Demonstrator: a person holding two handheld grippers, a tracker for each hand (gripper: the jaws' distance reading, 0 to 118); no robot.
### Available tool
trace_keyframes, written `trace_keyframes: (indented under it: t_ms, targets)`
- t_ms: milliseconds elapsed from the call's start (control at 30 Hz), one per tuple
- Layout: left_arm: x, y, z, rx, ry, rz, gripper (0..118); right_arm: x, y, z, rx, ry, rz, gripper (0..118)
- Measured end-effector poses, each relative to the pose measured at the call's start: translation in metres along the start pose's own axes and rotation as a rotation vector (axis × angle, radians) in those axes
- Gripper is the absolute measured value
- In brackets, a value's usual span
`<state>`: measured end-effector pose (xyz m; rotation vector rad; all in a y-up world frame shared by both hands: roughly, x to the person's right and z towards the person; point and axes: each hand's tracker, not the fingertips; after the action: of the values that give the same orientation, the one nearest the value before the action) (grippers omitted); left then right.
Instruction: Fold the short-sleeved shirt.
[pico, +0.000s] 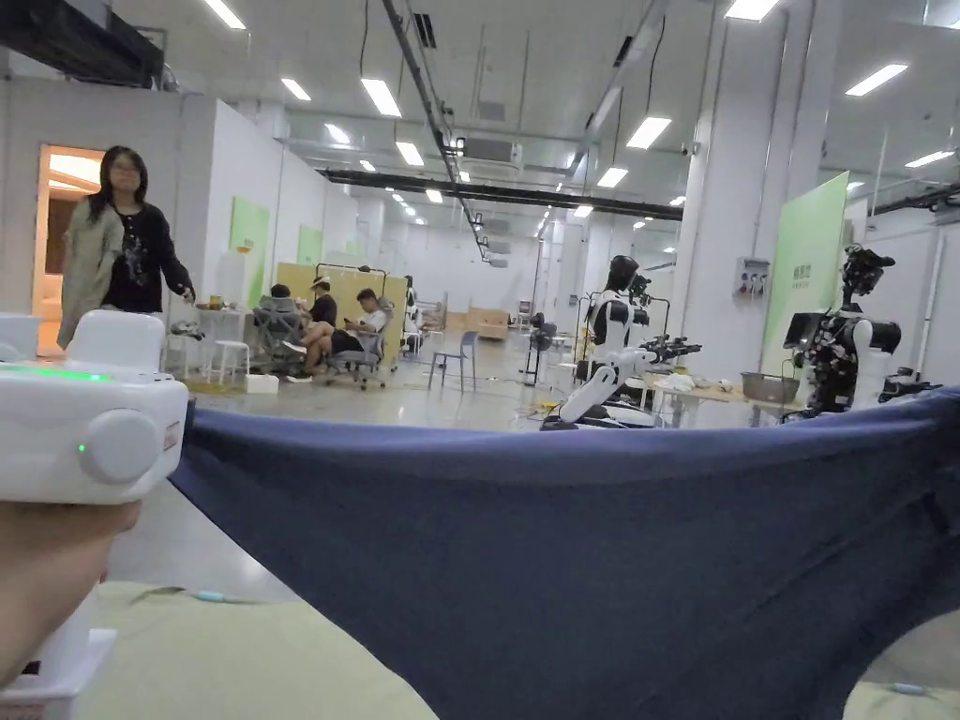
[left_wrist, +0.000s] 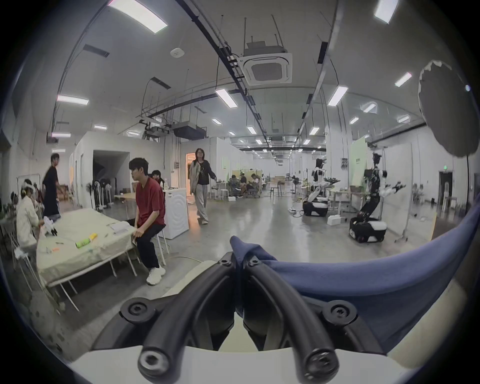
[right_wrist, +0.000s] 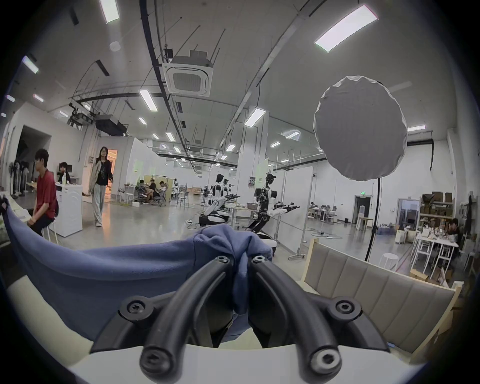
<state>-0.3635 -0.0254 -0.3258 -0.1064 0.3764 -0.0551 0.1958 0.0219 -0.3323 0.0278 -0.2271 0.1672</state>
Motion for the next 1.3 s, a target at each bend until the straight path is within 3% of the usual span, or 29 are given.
trace_keyframes:
  t_ms: [67, 200, 500, 600, 1033, 1300]
  targets:
    - [0.014, -0.009, -0.009, 0.009, 0.009, -0.099, 3, -0.004, -0.015, -0.009, 0.017, -0.024, 0.021, 9]
    - [0.023, -0.036, -0.022, -0.05, -0.021, -0.052, 3, -0.006, -0.049, -0.017, -0.001, -0.027, 0.007, 9]
    - [0.034, -0.138, -0.009, -0.187, -0.045, -0.094, 3, -0.006, -0.166, 0.016, -0.146, 0.058, 0.086, 9]
    - [0.031, -0.177, 0.008, -0.256, -0.071, -0.13, 3, -0.006, -0.206, 0.038, -0.218, 0.08, 0.146, 9]
    - [-0.033, -0.294, 0.158, -0.431, -0.15, -0.023, 3, 0.052, -0.324, 0.236, -0.375, 0.188, 0.104, 9]
    - [-0.066, -0.338, 0.235, -0.473, -0.226, -0.094, 3, 0.077, -0.352, 0.328, -0.433, 0.188, 0.043, 9]
